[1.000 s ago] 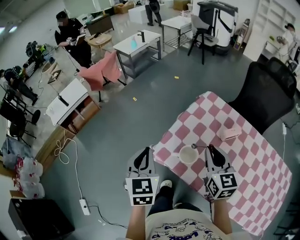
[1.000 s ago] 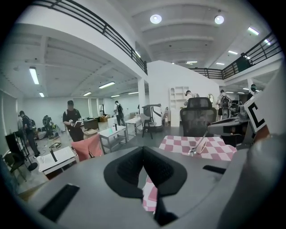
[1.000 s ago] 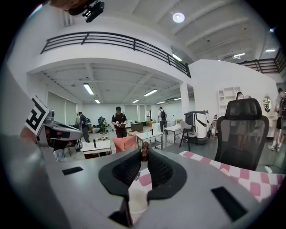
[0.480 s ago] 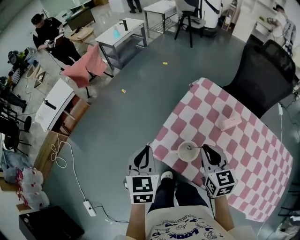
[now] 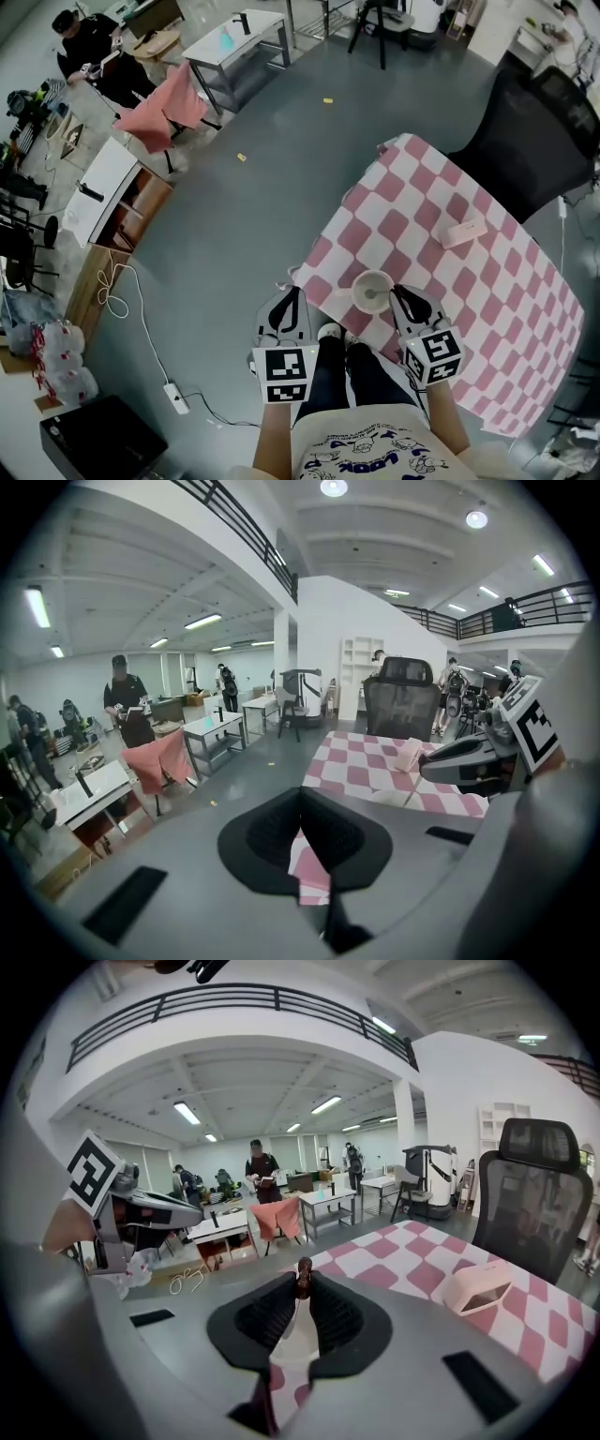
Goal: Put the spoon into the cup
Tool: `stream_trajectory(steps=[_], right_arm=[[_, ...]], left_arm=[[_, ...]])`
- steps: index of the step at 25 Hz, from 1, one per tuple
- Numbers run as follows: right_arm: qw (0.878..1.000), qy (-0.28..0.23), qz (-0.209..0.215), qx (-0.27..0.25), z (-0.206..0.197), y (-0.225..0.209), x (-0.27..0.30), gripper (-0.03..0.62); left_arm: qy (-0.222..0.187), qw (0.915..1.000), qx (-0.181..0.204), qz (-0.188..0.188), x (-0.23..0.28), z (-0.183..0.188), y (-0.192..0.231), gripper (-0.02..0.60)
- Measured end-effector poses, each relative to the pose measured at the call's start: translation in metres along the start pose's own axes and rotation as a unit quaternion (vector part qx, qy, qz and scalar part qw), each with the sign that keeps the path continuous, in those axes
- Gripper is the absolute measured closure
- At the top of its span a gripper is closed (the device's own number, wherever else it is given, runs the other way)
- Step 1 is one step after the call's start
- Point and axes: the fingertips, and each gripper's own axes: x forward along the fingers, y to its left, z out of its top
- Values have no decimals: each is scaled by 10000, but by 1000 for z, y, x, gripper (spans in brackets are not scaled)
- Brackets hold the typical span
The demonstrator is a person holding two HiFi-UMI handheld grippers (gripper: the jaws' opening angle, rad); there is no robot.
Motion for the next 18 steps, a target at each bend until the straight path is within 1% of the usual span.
stream_trajectory(steps=[12, 18], right_arm=[[9983, 427, 384, -70, -34, 11, 27, 534], [9982, 461, 364, -101, -38, 10, 33, 534]], left_arm=[[282, 9994, -184, 78, 9, -32, -4, 568], [372, 9990, -224, 104, 11, -40, -4, 568]])
